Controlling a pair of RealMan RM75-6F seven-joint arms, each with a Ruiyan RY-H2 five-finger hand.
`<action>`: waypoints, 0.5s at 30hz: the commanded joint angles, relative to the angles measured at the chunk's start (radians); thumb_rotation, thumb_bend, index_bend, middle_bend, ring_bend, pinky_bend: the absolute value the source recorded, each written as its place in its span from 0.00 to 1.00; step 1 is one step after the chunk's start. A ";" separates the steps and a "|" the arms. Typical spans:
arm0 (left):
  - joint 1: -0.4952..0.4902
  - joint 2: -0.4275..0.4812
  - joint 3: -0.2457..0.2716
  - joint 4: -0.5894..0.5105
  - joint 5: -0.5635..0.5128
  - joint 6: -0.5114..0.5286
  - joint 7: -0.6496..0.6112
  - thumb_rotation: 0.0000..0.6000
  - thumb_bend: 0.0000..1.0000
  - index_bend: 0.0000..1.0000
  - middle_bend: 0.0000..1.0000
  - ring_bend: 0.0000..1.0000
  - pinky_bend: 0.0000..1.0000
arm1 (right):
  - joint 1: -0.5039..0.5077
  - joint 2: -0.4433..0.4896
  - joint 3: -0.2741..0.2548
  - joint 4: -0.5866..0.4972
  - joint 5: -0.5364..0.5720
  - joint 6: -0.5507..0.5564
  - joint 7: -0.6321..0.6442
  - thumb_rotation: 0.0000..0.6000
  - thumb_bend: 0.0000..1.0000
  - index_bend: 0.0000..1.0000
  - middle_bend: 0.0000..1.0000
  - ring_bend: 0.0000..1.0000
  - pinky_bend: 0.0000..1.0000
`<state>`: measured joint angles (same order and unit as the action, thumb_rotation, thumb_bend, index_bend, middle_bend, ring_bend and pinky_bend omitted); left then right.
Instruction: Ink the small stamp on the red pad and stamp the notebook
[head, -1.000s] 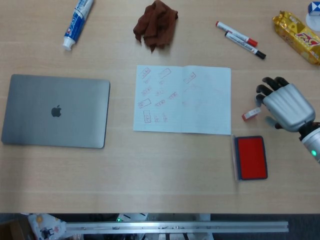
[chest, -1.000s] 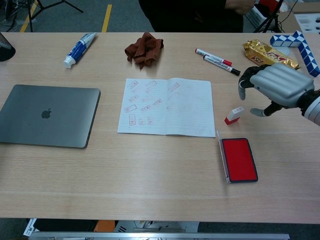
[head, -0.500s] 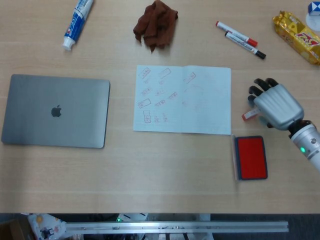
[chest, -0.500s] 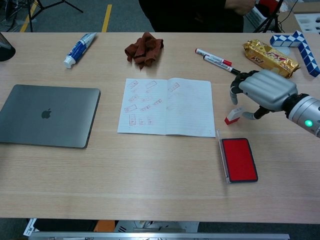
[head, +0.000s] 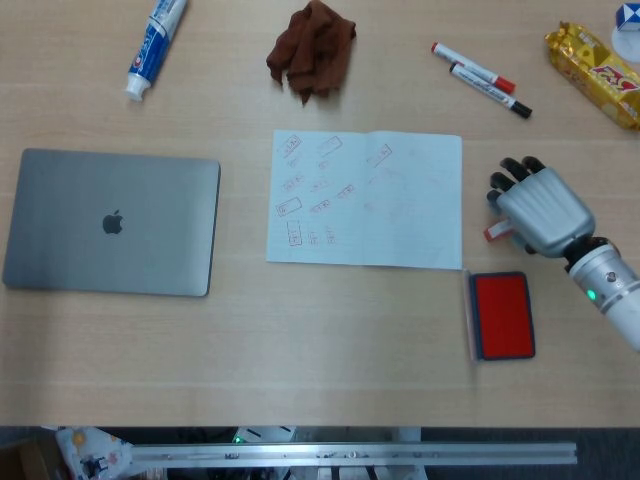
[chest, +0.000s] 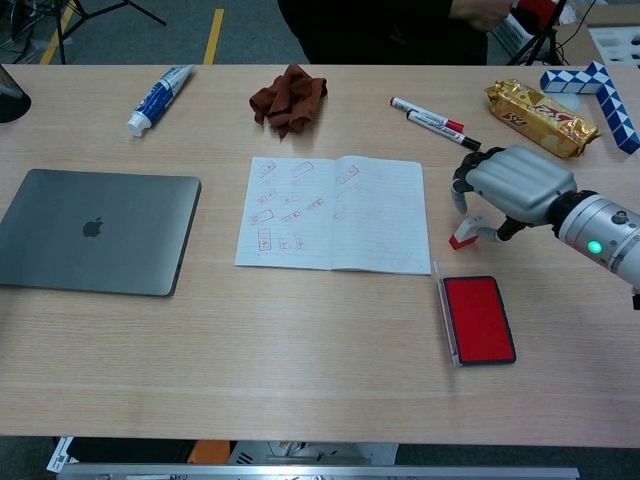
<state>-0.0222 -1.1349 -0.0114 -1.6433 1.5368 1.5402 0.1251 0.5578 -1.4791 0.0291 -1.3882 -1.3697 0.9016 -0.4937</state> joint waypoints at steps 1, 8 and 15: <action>0.000 -0.001 0.000 0.002 -0.002 -0.001 -0.001 1.00 0.29 0.00 0.00 0.00 0.04 | 0.004 -0.006 0.000 0.005 0.006 -0.003 -0.003 1.00 0.26 0.50 0.34 0.19 0.24; 0.000 -0.002 -0.001 0.006 -0.006 -0.003 -0.005 1.00 0.29 0.00 0.00 0.00 0.04 | 0.013 -0.018 -0.001 0.016 0.027 -0.011 -0.013 1.00 0.28 0.53 0.34 0.19 0.24; 0.000 -0.004 -0.001 0.011 -0.010 -0.005 -0.006 1.00 0.29 0.00 0.00 0.00 0.04 | 0.019 -0.022 -0.004 0.022 0.047 -0.018 -0.019 1.00 0.29 0.54 0.34 0.19 0.24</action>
<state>-0.0223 -1.1386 -0.0122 -1.6325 1.5264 1.5352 0.1187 0.5765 -1.5010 0.0258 -1.3664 -1.3231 0.8841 -0.5118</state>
